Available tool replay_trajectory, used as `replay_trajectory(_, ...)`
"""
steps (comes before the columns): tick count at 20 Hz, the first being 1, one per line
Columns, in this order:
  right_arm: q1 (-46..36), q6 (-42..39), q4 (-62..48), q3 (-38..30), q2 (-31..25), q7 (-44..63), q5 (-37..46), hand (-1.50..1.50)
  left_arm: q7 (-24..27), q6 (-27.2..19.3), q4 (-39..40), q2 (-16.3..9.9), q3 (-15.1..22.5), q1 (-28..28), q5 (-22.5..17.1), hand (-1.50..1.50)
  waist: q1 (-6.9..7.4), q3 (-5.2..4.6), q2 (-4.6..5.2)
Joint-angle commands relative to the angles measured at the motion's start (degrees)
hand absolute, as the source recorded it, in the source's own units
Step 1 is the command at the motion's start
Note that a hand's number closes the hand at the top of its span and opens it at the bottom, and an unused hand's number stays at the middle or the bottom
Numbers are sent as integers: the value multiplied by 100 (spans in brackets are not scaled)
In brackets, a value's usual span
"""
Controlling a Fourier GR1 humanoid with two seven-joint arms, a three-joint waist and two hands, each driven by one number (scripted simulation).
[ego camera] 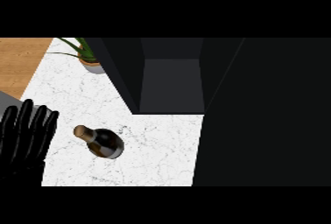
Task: Pick up the wine, place it into the cabinet and close the cabinet
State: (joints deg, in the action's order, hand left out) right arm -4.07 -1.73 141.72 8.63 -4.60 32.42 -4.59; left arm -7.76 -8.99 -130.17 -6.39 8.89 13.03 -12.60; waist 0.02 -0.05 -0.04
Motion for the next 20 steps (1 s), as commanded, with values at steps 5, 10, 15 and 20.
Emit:
replay_trajectory(5, -249, 126, 25, 217, 222, 64, 191, -150, 498, 608, 1150, -186, -925, -168, -542, -150, 3, 1, 3)
replay_trajectory(10, -75, 92, 373, 369, 206, 352, 157, -150, 532, 765, 2008, -315, -1246, -685, -567, -150, -19, 2, 2)
replay_trajectory(15, -119, -14, 183, -39, 167, 131, -115, -150, 1239, 1281, 3102, -217, -1201, -580, -507, -150, -19, 3, 5)
replay_trajectory(20, -312, -48, 119, -140, 138, 289, -271, -150, 1797, 1639, 4320, -290, -1437, -860, -464, -150, -17, 1, 8)
